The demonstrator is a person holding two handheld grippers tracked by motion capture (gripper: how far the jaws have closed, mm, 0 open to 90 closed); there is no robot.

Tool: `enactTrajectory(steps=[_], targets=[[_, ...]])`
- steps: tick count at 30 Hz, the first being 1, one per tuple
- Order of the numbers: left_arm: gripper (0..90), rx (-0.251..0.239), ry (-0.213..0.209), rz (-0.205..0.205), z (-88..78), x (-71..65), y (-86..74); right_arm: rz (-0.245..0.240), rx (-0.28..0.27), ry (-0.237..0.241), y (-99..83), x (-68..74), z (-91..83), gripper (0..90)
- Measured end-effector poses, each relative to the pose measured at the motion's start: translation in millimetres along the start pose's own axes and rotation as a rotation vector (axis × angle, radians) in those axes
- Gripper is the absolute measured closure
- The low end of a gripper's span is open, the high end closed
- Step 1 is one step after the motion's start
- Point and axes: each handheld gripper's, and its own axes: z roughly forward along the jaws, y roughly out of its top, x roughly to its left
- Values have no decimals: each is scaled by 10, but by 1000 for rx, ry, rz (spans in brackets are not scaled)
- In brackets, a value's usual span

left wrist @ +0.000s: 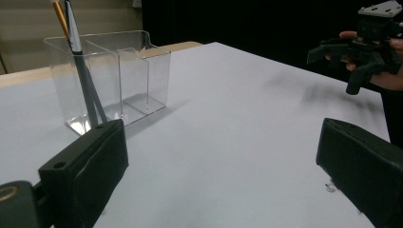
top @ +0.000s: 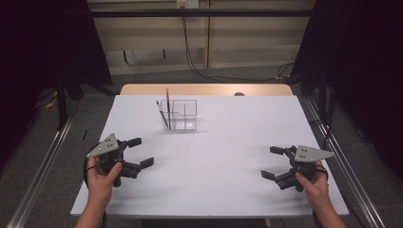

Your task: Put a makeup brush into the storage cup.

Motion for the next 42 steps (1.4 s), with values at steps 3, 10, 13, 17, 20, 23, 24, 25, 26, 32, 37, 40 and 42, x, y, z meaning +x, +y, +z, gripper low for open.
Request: enactTrajectory(steps=[3,10,13,17,20,23,24,25,26,32,37,40,42], targets=[[32,9,6,0,-12,-3,-11,1,-1,-1,-3,-4,-1,37],[32,19,11,2,-27,-16,-36,1,-3,-4,-1,-9,-4,37],[32,21,9,5,-31,-20,-36,1,-4,-4,0,-8,-5,37],[32,28,22,9,-51,-17,-40,2,-7,-6,1,-8,-6,37],[32,24,22,8,-57,-22,-35,3,-7,-7,-1,-11,-3,37],[32,30,28,12,-60,-29,-40,3,-6,-7,1,-10,-3,37],[33,38,30,19,-62,-31,-43,2,-7,-7,1,-11,-3,36],[33,38,33,18,-63,-35,-47,2,-8,-9,1,-10,-3,36],[33,41,31,14,-66,-37,-53,2,-9,-10,1,-11,-3,36],[33,48,41,15,-110,-28,-67,3,-10,-10,-1,-12,-5,36],[33,44,49,15,-153,-26,-83,1,-6,-10,1,-7,0,36],[33,43,53,14,-168,-30,-91,1,-7,-12,2,-7,-2,36],[33,40,54,12,-173,-35,-102,0,-8,-12,3,-8,-6,36]])
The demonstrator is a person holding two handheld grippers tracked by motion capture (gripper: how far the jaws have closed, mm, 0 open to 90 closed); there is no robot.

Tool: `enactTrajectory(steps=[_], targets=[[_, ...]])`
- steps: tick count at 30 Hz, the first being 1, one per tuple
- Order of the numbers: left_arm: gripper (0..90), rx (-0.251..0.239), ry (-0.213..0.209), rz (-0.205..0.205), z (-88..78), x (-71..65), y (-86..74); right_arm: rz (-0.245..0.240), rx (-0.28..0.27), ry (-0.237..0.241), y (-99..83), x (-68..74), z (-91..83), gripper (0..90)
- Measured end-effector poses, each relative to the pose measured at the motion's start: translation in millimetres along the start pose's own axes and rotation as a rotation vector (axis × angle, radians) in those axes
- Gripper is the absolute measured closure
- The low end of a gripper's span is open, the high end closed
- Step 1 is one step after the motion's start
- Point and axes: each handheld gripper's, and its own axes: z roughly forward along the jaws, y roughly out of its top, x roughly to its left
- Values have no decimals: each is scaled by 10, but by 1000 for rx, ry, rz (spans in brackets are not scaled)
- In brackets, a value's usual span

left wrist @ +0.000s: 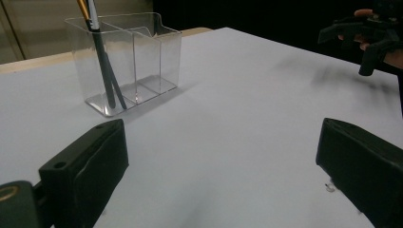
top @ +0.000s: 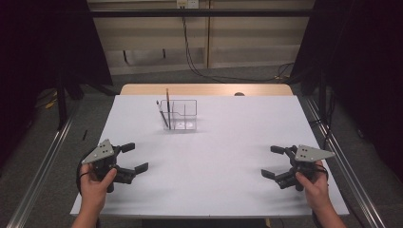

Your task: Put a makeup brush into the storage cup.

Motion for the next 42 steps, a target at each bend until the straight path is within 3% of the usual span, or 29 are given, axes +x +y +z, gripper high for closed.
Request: enactTrajectory(steps=[17,42], targets=[[33,5,-1,-6,-38,-38,-87,4,2,-9,-14,-17,1,35],[33,-13,1,6,-88,-52,-85,6,7,-26,-38,-61,-18,34]])
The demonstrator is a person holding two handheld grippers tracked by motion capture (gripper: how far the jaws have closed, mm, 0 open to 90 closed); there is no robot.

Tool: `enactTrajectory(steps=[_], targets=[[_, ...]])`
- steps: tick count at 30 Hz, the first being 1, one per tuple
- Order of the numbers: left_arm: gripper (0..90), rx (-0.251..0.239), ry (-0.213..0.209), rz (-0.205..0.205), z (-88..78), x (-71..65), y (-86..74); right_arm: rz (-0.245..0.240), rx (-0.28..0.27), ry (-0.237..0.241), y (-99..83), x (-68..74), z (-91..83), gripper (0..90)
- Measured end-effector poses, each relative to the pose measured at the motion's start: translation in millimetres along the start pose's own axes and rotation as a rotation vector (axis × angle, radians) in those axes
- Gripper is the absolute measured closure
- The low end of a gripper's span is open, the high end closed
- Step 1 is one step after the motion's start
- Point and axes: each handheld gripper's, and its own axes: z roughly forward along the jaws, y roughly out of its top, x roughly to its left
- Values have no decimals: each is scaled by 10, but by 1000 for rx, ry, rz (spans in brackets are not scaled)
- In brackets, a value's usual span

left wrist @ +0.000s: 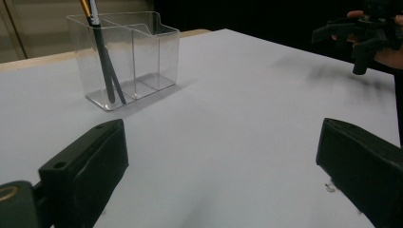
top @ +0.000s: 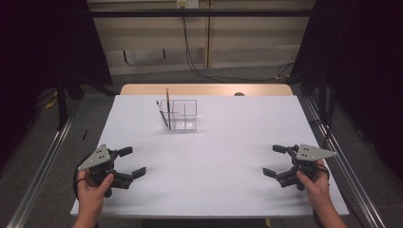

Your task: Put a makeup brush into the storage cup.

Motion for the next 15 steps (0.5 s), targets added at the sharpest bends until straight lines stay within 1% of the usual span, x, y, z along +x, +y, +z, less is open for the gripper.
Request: enactTrajectory(steps=[15], targets=[[33,4,1,5,12,-7,2,2,-1,-3,1,3,2,35]])
